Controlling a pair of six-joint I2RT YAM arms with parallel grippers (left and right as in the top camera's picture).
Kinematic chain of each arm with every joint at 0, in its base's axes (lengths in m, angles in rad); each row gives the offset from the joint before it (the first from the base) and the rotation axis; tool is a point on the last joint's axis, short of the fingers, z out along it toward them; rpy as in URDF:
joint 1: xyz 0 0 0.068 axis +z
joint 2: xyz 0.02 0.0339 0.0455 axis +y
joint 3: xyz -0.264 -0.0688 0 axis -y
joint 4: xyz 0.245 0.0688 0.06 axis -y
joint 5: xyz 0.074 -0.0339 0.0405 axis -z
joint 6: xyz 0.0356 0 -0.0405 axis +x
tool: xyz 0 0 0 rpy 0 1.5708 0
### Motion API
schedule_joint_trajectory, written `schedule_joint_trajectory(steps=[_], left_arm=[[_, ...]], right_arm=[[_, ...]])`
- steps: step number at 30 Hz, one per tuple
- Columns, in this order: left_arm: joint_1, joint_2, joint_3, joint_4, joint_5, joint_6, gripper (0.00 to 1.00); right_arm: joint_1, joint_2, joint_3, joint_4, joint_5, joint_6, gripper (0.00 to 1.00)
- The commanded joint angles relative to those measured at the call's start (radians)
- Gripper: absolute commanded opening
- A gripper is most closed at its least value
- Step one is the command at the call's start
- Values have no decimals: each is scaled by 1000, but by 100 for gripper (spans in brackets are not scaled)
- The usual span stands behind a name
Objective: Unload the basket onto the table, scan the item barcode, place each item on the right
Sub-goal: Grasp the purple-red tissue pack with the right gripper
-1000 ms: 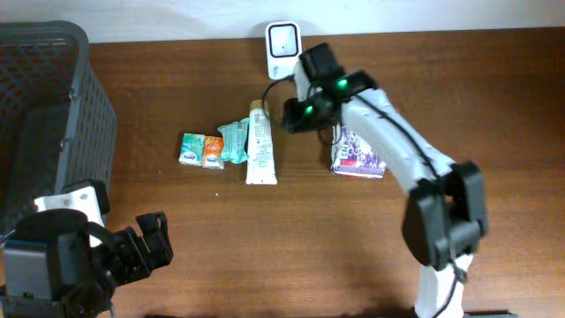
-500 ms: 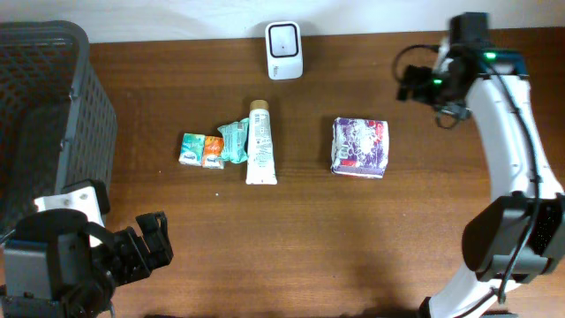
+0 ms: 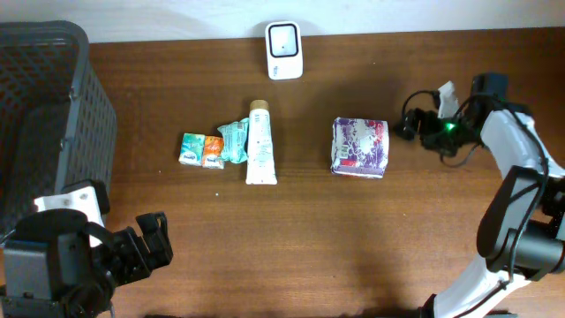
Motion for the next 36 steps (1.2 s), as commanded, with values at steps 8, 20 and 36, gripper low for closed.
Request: schedule_joint_trajectory(steps=[8, 20, 36], left_arm=[[2, -1, 0, 2, -11, -6, 99], [2, -1, 0, 2, -11, -6, 99], [2, -1, 0, 2, -11, -6, 99]], right_arm=[[152, 33, -193, 211, -124, -11, 70], [257, -201, 80, -108, 452, 131, 4], [565, -31, 116, -230, 1007, 326, 66]])
